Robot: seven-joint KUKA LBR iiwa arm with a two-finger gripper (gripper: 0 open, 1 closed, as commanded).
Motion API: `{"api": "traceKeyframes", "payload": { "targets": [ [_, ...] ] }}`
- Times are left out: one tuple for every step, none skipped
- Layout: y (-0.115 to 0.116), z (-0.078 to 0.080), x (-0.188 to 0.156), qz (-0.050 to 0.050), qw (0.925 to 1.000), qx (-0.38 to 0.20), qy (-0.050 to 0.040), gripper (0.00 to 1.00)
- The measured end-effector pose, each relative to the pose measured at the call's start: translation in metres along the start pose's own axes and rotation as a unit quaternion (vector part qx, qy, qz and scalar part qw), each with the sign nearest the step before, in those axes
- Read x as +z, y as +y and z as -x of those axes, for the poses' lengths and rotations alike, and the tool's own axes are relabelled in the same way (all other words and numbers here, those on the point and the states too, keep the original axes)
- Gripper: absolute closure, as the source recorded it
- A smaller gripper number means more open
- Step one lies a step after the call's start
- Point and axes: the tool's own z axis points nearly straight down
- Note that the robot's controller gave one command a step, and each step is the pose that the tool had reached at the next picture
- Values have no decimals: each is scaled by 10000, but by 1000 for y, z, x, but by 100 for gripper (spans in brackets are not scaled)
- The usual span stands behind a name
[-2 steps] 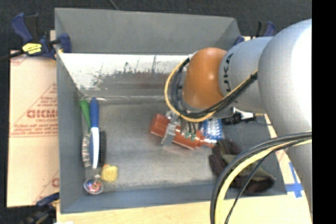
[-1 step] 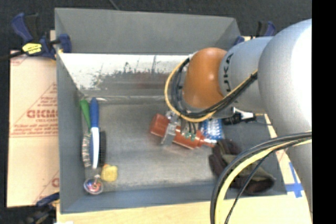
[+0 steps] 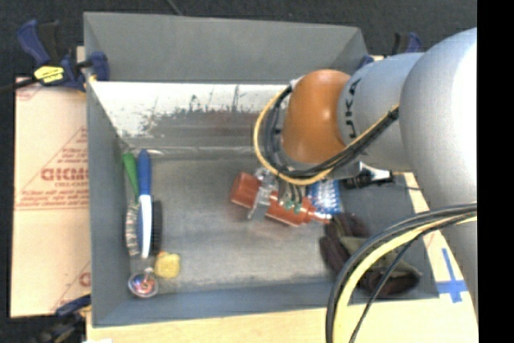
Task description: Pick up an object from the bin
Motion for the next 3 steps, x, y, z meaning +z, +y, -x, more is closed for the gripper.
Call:
{"api": "traceKeyframes", "payload": {
  "targets": [
    [0, 0, -35, -1, 10000, -12, 20, 100],
    [1, 2, -74, 8, 10000, -20, -15, 100],
    [1, 3, -103, 12, 10000, -36, -16, 100]
  ]
}}
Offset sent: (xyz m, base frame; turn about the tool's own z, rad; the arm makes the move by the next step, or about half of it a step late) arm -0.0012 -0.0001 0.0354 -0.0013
